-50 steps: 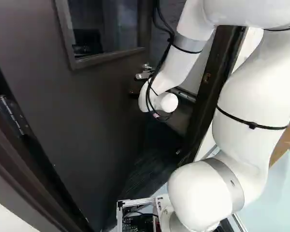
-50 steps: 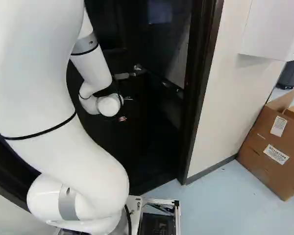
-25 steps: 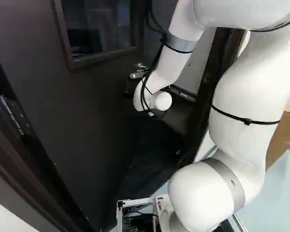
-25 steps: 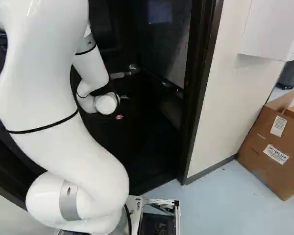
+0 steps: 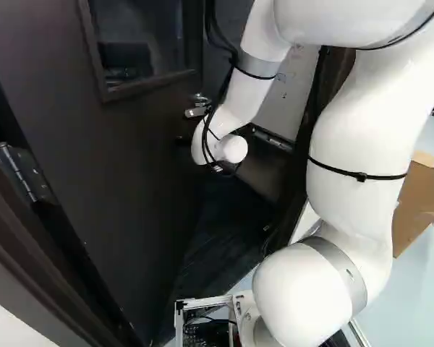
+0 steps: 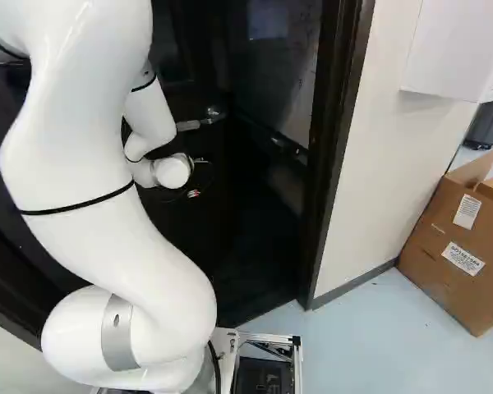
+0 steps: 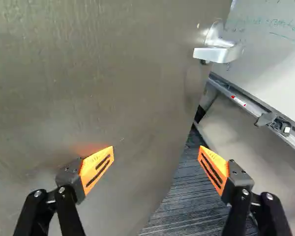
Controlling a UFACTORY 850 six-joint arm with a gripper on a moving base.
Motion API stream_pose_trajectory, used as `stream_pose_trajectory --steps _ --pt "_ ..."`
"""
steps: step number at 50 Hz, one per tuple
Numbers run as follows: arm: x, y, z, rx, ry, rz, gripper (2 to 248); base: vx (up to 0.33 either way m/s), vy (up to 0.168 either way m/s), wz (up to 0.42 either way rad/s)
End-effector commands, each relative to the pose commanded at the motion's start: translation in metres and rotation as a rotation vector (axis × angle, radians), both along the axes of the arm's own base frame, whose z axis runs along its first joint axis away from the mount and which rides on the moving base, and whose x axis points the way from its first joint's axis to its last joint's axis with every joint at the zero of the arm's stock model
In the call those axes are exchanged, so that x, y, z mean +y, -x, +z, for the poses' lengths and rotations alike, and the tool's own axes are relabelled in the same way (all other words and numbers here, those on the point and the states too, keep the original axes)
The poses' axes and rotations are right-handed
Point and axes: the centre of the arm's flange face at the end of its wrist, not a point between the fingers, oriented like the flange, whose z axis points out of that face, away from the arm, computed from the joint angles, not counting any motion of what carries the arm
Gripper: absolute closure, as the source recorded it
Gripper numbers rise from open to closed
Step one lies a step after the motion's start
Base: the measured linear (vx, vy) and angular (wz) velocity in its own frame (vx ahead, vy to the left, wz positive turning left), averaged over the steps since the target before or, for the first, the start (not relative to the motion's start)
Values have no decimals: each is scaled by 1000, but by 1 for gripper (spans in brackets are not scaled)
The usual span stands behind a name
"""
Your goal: Open the door and move inside
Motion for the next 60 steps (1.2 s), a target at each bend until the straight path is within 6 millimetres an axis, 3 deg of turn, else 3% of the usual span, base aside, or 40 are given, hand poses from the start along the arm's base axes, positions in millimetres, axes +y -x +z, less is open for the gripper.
stream_pose_trajectory --steps 60 --pt "81 -29 -4 -25 6 162 3 0 0 0"
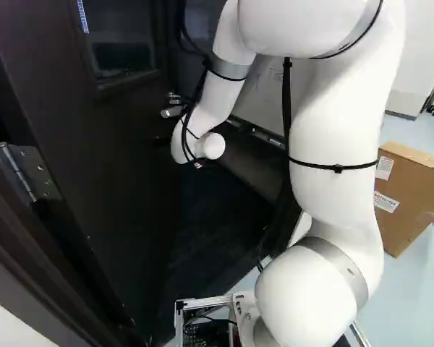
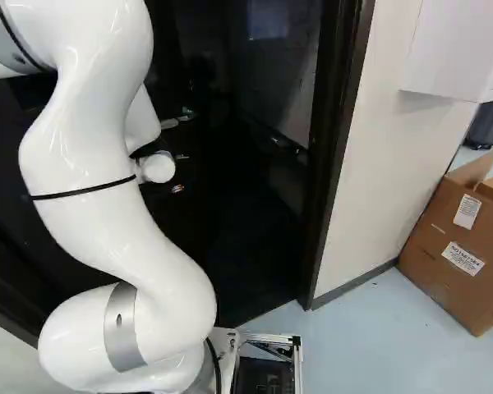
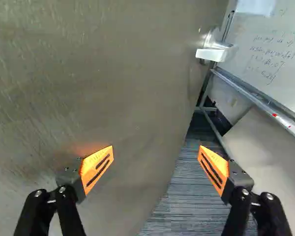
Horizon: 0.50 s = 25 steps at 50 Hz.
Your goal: Open the door and move inside
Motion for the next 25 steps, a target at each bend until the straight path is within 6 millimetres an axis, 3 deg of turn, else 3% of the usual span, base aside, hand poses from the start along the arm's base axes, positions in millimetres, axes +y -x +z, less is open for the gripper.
stream_pose_trajectory --steps 25 --pt "36 -13 -3 -6 -20 22 3 0 0 0"
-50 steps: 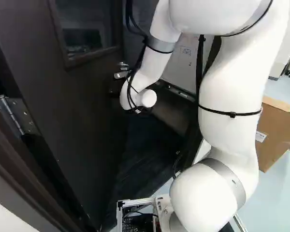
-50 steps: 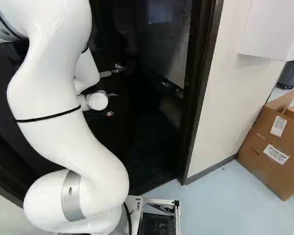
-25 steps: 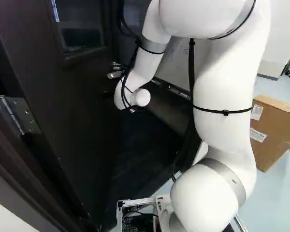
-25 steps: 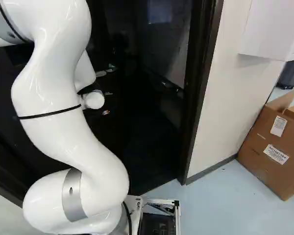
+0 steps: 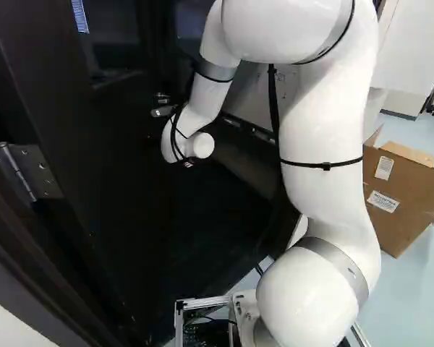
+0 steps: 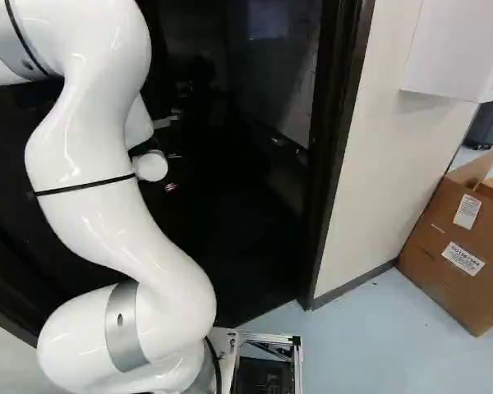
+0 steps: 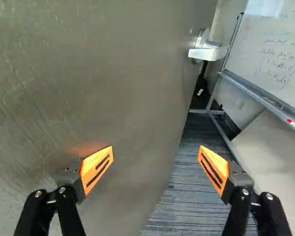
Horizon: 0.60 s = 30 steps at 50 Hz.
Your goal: Open the door and move inside
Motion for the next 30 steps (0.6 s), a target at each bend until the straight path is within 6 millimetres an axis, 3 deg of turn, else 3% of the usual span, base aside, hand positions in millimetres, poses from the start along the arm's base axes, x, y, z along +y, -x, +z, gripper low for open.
stream_pose_trajectory --steps 30 --pt "49 -13 -4 -12 -21 42 3 0 0 0"
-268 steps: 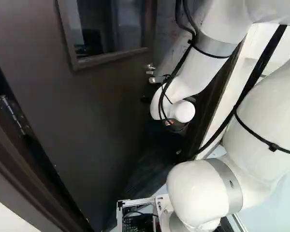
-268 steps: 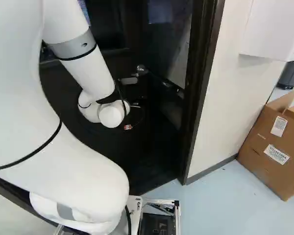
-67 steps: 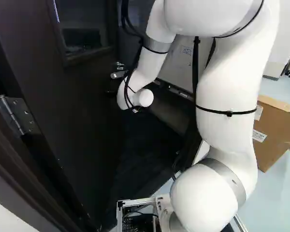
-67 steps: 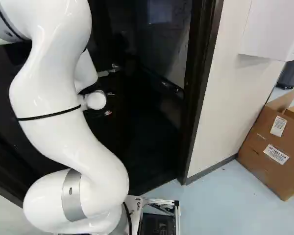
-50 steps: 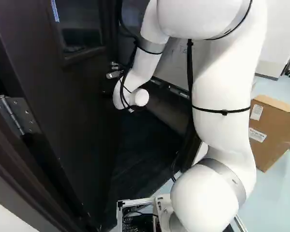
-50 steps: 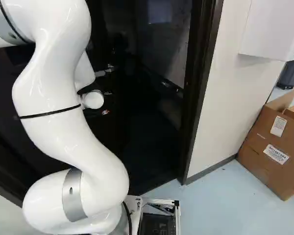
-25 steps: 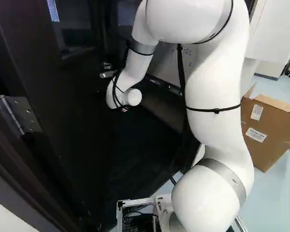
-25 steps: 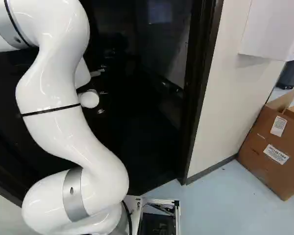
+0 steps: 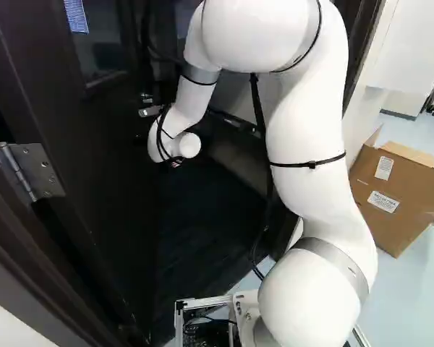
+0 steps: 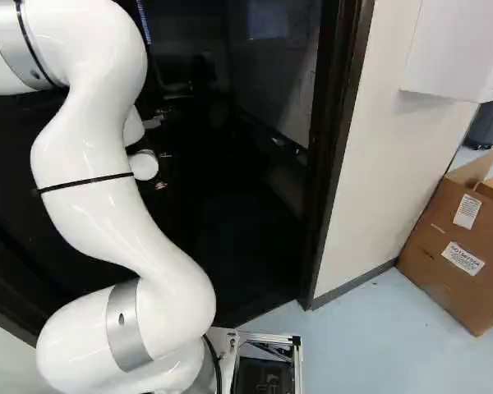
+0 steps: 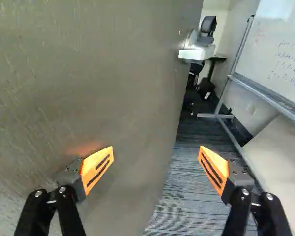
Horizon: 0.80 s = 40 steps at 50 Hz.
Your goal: Open the door and move inside
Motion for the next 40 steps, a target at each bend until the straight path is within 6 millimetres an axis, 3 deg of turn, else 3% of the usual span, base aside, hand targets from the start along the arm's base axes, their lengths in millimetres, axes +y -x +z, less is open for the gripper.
stream_pose_trajectory --steps 40 --pt "69 -8 -6 -29 -12 98 3 0 0 0"
